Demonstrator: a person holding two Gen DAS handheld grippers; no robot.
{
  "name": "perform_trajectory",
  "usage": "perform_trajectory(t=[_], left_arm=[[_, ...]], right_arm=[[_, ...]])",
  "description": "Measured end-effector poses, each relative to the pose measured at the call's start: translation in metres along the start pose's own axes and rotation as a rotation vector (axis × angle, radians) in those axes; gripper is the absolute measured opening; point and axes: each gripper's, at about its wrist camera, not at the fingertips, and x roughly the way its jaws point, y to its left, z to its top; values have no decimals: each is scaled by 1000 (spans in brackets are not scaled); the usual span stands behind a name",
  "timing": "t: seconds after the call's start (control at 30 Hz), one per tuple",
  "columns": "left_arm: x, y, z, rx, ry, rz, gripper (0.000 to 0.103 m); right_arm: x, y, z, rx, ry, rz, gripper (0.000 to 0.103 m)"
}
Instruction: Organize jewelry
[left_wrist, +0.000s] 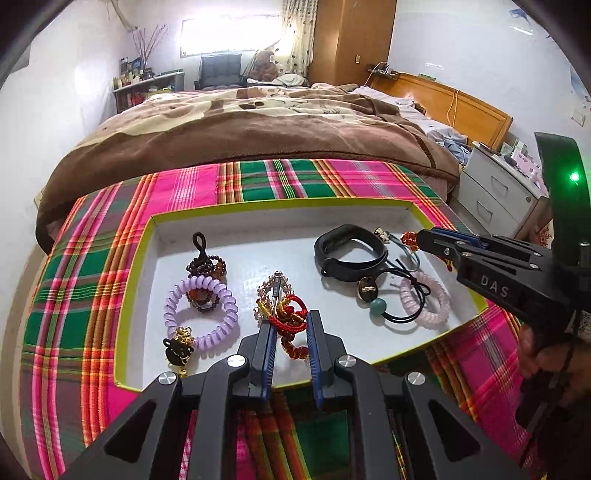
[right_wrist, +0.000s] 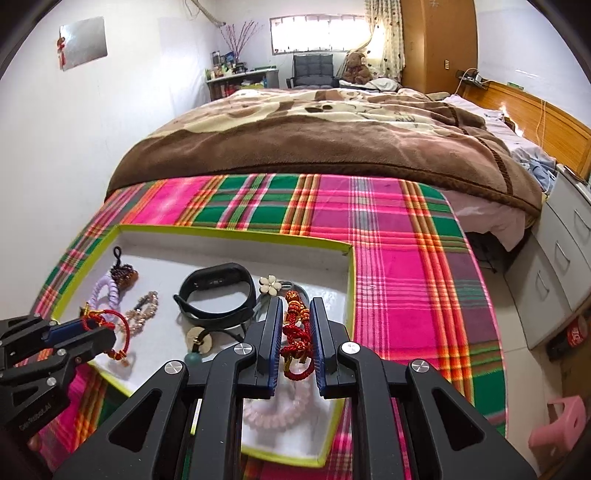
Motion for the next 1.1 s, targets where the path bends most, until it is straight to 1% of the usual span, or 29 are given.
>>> perform_trajectory(t=[0.3, 0.87, 0.97, 1.03, 1.1], left_arm=[[10, -1, 0, 3, 21, -4, 16], [14, -2, -1, -9, 40, 3, 17], [14, -3, -1, -7, 38, 7, 17], [13, -3, -1, -8, 38, 10, 21], [12, -3, -2, -18, 42, 16, 31]], right_arm=[[15, 2, -2, -21, 42, -14, 15], [20, 8, -3, -39, 47, -25, 17], [18, 8, -4, -36, 46, -16, 20], [16, 8, -4, -30, 38, -9, 27], [13, 7, -5, -22, 32, 6, 33]])
